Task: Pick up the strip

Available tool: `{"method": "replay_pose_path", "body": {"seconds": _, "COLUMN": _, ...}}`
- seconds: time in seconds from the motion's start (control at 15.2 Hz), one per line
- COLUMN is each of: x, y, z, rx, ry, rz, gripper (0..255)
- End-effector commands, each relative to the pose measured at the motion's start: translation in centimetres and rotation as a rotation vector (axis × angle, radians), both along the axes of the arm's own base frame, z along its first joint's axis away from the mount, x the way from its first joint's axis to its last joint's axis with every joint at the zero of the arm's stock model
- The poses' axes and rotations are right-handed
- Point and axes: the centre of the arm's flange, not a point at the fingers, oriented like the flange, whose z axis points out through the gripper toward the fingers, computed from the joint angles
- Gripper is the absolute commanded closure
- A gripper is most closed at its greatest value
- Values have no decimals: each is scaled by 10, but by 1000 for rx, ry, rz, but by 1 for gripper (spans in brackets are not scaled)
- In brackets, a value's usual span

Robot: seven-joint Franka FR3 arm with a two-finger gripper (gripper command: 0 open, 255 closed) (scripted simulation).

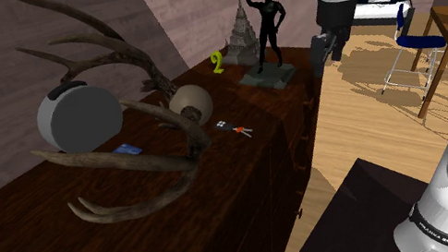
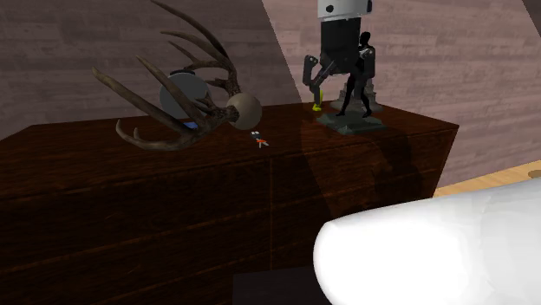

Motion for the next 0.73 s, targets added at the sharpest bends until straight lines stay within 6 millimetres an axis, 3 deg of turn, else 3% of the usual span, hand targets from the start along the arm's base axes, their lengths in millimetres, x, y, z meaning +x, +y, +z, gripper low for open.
{"method": "replay_pose_path", "body": {"seconds": 0.0, "x": 0, "y": 0, "z": 0, "rx": 0, "ry": 0, "rz": 0, "gripper": 0}}
{"method": "replay_pose_path", "body": {"seconds": 0.66, "x": 85, "y": 75, "z": -58, "rx": 38, "ry": -9, "rz": -15, "gripper": 0}}
